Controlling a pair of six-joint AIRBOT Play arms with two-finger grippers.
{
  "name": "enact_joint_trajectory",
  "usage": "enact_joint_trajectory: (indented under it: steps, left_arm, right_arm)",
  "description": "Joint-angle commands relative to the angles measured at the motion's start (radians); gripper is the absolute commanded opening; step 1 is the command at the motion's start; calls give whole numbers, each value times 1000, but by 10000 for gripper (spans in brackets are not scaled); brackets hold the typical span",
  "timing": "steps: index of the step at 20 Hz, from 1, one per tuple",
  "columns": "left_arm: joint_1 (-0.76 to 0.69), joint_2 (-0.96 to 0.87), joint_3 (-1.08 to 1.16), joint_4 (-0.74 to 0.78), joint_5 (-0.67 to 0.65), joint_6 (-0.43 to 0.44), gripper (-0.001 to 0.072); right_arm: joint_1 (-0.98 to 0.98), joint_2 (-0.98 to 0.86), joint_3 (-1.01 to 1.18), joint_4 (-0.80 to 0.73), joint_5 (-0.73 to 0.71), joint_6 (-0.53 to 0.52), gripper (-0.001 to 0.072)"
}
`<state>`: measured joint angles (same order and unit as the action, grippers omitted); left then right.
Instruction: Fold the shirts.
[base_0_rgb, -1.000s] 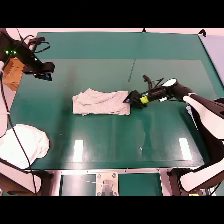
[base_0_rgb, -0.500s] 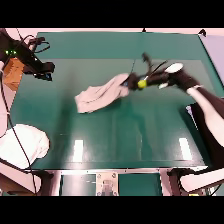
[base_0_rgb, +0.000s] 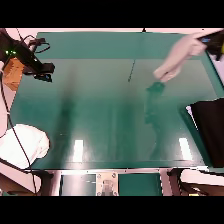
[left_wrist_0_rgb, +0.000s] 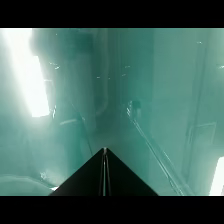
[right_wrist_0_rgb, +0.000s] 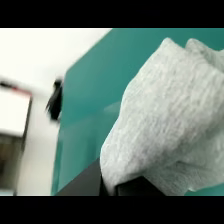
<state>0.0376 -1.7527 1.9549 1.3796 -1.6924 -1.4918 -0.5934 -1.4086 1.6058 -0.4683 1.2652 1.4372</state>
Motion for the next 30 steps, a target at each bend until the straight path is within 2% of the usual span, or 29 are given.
enact_joint_trajectory:
  steps: [1,4,8,13,18,22,25,26,27,28,30]
  left_arm:
    - [0,1,1,0,-6,0,23]
    - [0,1,1,0,-2,0,23]
    - [0,1,1,0,6,0,23]
    - [0,1,1,-9,9,0,23]
    - [0,1,1,-34,9,1,23]
    - [0,1,1,-51,9,1,23]
    - [0,1,1,-52,11,0,23]
    - [0,1,1,-53,15,0,23]
    - [0,1,1,-53,18,0,23]
    - [0,1,1,-53,21,0,23]
    - [0,1,1,-56,27,1,23]
  right_arm:
    - [-257,16,12,-132,35,101,13]
    - [-395,24,12,-235,129,117,13]
    - [-523,81,12,-287,227,131,13]
    - [-554,190,-10,-723,333,233,13]
    - [-554,240,-114,-949,393,269,14]
    - [-554,240,-321,-1142,363,292,14]
    - [-554,240,-505,-1269,276,292,15]
    - [-554,237,-555,-1270,236,292,129]
    - [-554,232,-588,-1256,199,298,445]
    - [-548,225,-600,-1217,175,303,622]
    - [-520,216,-571,-1099,151,303,621]
